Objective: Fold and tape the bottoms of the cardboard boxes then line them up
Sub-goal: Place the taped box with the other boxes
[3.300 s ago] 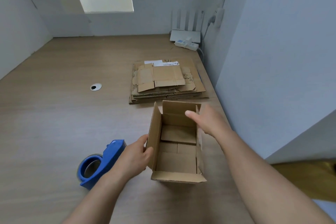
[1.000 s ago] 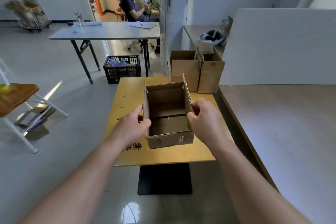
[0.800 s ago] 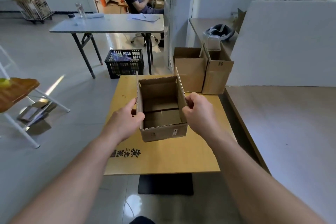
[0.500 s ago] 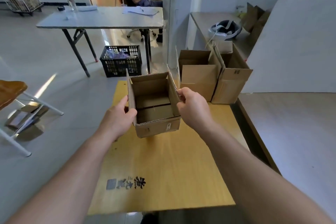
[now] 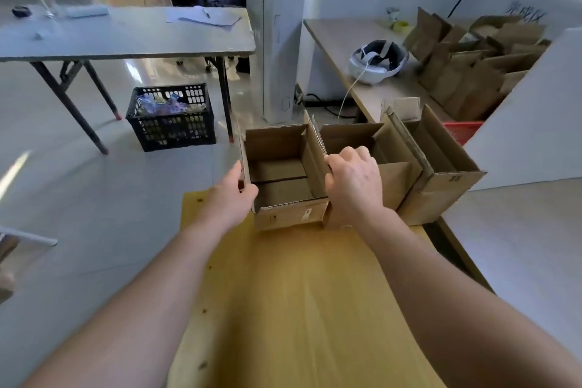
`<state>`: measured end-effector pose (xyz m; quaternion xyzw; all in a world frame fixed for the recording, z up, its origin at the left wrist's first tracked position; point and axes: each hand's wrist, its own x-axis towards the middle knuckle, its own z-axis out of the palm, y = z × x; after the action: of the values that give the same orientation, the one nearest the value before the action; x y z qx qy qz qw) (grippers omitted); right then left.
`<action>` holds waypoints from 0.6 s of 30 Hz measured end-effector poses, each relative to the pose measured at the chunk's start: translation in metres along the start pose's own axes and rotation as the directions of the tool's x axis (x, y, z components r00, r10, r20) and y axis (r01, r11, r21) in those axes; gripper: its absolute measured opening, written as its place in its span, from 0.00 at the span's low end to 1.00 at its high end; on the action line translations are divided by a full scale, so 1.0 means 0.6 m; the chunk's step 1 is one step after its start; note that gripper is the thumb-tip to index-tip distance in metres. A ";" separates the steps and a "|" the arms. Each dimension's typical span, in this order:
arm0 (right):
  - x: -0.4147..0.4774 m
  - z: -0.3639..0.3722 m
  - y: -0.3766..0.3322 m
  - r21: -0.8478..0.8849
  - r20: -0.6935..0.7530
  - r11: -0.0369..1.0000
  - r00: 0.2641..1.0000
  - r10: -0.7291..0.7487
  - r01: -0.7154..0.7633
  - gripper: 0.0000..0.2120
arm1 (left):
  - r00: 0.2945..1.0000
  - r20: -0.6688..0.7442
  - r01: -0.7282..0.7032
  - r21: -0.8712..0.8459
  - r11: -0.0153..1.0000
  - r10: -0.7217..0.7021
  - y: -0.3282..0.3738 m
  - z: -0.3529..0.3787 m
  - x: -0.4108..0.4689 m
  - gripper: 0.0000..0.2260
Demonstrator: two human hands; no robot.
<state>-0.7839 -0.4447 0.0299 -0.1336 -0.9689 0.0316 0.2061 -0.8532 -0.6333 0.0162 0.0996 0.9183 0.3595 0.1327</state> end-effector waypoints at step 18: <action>-0.040 0.031 0.018 -0.039 -0.027 0.998 0.999 0.043 -0.044 0.21 | 0.992 0.123 0.036 0.044 0.998 -0.041 -0.020 0.055 0.023 0.33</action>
<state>-0.7678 -0.4411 0.0024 -0.1590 -0.9634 0.0154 0.2151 -0.8570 -0.6174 -0.0177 0.1067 0.9173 0.3308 0.1942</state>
